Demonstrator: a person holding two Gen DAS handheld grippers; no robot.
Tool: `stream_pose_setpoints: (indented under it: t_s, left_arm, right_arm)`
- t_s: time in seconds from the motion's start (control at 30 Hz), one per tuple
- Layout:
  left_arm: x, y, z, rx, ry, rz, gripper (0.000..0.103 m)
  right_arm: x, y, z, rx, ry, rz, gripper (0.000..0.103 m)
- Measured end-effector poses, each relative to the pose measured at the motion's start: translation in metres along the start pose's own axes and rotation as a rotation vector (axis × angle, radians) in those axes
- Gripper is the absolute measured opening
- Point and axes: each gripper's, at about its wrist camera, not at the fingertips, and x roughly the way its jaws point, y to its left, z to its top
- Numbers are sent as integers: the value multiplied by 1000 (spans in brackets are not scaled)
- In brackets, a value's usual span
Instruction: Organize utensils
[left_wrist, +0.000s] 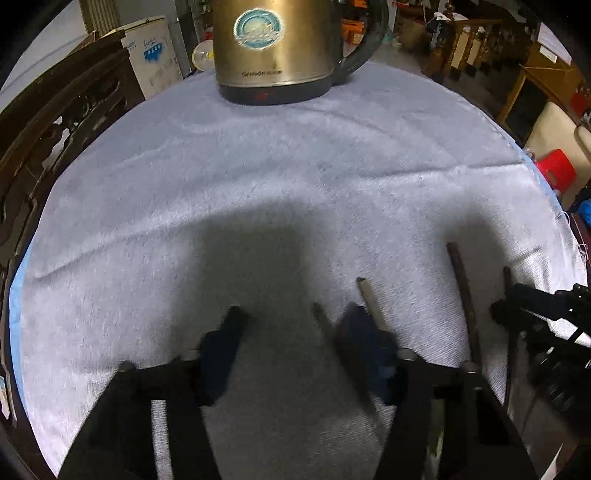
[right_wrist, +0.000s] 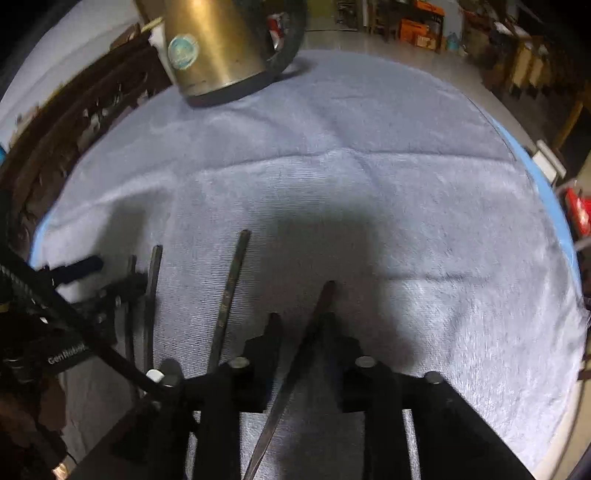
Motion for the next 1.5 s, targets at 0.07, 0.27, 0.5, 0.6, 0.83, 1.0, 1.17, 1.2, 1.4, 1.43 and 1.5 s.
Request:
stream_pose_setpoints:
  t_s: [0.07,0.27,0.5,0.6,0.83,1.0,1.17,1.2,1.4,1.43,1.5]
  left_arm:
    - [-3,-3,-2,20,-9,-4,17]
    - [-20,18,-22,-54,-46,-63,6]
    - [-115,40,-56,-119,-240,-68,6]
    - [-165,46,-72,-138,-358,-52,6]
    - [-259,40,-130,-164,-611,-26,5]
    - [-301,28,-177,-164,-757,-11,5]
    - [-314,20,-205,-163,-793,-8,5]
    - [-317,18,-208,-169,-794,-19,5]
    - [-361,5,-216,-157,-888,-60,5]
    - [-371,3,-219,-152,-913,-63,5]
    - [-392,-1,-224,-148,-966,-79,5]
  right_arm:
    - [1,15,2,-61,-7,-59,24]
    - [-6,9,-3,-28,-37,26,11]
    - [-86,-27,-36,77,-285,202,7]
    - [-126,-29,-52,95,-410,253,7]
    - [-204,-28,-116,97,-636,285,7]
    - [-247,-19,-169,65,-789,239,7]
    - [-270,-15,-207,44,-840,229,7]
    - [-274,-15,-213,51,-846,236,7]
    - [-318,-5,-236,49,-974,284,7]
    - [-329,-2,-239,49,-1011,294,7]
    - [-340,2,-240,54,-1056,308,7]
